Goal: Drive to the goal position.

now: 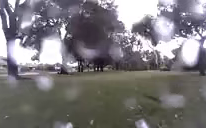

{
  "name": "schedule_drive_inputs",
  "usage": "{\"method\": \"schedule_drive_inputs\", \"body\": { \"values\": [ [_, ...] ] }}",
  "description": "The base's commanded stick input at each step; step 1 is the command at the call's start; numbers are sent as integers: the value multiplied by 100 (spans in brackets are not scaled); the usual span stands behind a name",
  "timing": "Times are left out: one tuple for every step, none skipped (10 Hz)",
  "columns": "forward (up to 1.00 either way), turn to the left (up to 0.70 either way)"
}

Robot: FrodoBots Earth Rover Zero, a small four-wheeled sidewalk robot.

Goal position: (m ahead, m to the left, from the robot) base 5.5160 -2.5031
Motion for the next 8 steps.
{"method": "schedule_drive_inputs", "body": {
  "values": [
    [100,1],
    [100,1],
    [100,1],
    [100,1],
    [100,1],
    [100,1],
    [100,1],
    [100,1]
  ]
}}
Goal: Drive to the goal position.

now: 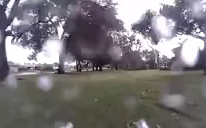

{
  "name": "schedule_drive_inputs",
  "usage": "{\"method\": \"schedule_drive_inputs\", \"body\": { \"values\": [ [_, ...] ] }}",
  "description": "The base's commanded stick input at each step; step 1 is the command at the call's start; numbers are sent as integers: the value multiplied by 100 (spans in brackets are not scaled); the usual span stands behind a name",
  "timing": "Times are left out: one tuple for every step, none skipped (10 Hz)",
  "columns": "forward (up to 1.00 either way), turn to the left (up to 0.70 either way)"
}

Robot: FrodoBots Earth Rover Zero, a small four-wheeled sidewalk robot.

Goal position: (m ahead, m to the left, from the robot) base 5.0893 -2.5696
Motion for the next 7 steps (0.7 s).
{"method": "schedule_drive_inputs", "body": {
  "values": [
    [100,1],
    [100,1],
    [100,1],
    [100,1],
    [100,1],
    [100,1],
    [100,1]
  ]
}}
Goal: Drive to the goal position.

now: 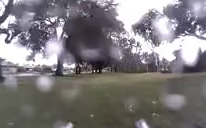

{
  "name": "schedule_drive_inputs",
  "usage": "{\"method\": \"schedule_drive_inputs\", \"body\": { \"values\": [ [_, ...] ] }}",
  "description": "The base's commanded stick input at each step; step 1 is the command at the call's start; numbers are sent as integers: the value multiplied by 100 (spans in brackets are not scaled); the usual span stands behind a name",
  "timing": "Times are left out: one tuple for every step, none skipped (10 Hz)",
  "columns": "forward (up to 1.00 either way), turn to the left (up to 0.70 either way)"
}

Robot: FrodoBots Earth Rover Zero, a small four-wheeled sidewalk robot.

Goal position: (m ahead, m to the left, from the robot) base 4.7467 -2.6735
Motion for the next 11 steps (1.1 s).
{"method": "schedule_drive_inputs", "body": {
  "values": [
    [100,1],
    [100,1],
    [100,1],
    [100,0],
    [100,-3],
    [100,-7],
    [100,-11],
    [100,-28],
    [100,-36],
    [100,-39],
    [100,-39]
  ]
}}
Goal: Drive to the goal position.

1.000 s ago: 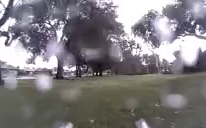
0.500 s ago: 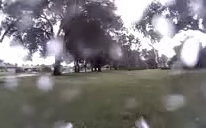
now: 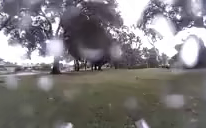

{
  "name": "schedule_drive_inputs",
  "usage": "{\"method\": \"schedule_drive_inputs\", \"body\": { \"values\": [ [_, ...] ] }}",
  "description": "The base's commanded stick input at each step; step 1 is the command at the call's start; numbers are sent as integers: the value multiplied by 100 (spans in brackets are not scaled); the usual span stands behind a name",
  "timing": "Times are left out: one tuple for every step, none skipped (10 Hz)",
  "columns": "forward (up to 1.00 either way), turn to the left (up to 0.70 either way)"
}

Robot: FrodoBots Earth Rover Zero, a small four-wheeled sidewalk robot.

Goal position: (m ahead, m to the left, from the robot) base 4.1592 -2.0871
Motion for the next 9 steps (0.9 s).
{"method": "schedule_drive_inputs", "body": {
  "values": [
    [100,-22],
    [100,0],
    [100,1],
    [100,1],
    [100,1],
    [100,1],
    [100,1],
    [100,1],
    [100,1]
  ]
}}
